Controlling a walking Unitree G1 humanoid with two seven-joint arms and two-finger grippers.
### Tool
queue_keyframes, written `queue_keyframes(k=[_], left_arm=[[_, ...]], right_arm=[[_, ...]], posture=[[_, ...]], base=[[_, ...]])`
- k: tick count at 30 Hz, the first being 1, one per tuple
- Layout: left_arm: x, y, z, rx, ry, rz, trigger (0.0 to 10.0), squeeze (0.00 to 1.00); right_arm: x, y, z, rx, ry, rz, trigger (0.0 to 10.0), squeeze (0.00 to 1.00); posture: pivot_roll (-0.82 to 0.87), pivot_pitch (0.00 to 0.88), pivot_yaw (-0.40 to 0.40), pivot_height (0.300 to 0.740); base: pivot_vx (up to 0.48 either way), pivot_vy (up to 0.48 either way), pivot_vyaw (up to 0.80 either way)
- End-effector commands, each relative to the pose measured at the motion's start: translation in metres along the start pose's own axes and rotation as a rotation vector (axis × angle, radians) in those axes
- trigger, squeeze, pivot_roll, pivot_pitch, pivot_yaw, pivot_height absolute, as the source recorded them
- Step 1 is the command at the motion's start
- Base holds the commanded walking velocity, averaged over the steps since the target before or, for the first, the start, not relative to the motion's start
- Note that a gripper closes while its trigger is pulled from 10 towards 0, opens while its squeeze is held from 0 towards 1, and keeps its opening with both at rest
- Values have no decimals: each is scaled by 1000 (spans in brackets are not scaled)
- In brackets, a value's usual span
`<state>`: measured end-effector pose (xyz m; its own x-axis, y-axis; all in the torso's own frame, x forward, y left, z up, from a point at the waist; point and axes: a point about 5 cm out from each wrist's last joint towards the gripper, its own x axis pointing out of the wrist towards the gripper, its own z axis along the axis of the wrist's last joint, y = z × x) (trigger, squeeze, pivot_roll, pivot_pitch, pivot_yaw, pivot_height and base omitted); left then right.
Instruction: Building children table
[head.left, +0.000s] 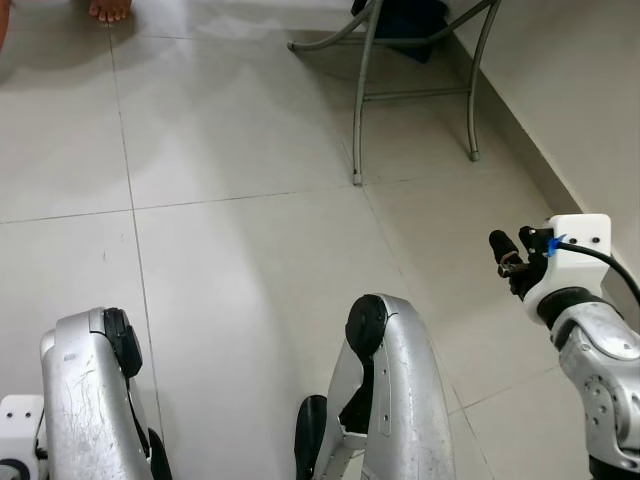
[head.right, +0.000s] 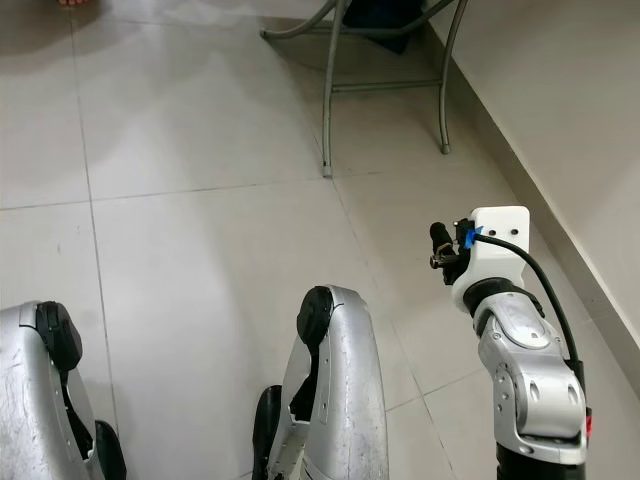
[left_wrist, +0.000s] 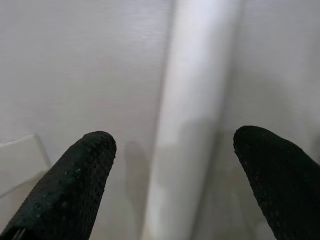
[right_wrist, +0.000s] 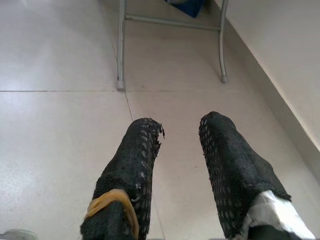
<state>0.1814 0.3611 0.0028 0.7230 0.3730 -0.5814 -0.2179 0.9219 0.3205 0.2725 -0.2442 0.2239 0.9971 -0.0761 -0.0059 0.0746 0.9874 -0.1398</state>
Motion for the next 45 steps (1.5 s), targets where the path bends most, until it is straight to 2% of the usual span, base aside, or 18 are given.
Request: queue_keyframes(k=[1, 2, 3, 4, 20, 30, 31, 32, 33, 41, 44, 45], left_arm=[[-4, -18, -25, 1, 79, -86, 10000, 0], [-4, -18, -25, 1, 79, -86, 10000, 0], [-3, -27, -26, -11, 79, -122, 10000, 0], [-3, -29, -26, -1, 78, -130, 10000, 0], [1, -27, -31, 83, 139, -100, 10000, 0], [1, -38, -45, 127, 224, -101, 10000, 0], [1, -40, -46, 139, 242, -94, 3373, 0], [1, -40, -46, 139, 242, -94, 3373, 0], [1, -43, -47, 149, 262, -88, 0, 0], [0, -41, -52, 175, 301, -45, 0, 0], [-2, -35, -57, 199, 329, -19, 0, 0], [-5, -29, -62, 196, 347, 11, 0, 0]], right_arm=[[-3, -6, 3, -8, 5, -27, 10000, 0], [-3, -6, 3, -8, 5, -27, 10000, 0], [-2, -5, 9, -8, -13, -26, 10000, 0], [-1, -6, 10, -8, -15, -25, 10000, 0], [0, -11, 21, -18, -15, -15, 10000, 0], [1, -17, 41, -31, -39, -10, 10000, 0], [1, -18, 41, -35, -37, -8, 10000, 0], [1, -18, 41, -35, -37, -8, 10000, 0], [3, -20, 42, -35, -34, -10, 10000, 0], [5, -22, 47, -25, -41, -19, 10000, 0], [5, -22, 48, -21, -44, -20, 10000, 0], [5, -22, 48, -16, -46, -21, 10000, 0]], posture=[[-181, 381, -302, 300], [-181, 381, -302, 300], [-187, 383, -306, 300], [-191, 384, -306, 300], [-225, 403, -349, 300], [-287, 412, -372, 300], [-287, 414, -372, 300], [-287, 414, -372, 300], [-285, 411, -376, 300], [-276, 410, -370, 300], [-263, 406, -360, 300], [-257, 406, -358, 300]], base=[[0, 0, 0], [0, 0, 0], [0, 0, 0], [0, 0, 0], [0, 0, 0], [0, 0, 0], [0, 0, 0], [0, 0, 0], [0, 0, 0], [0, 0, 0], [0, 0, 0], [0, 0, 0]])
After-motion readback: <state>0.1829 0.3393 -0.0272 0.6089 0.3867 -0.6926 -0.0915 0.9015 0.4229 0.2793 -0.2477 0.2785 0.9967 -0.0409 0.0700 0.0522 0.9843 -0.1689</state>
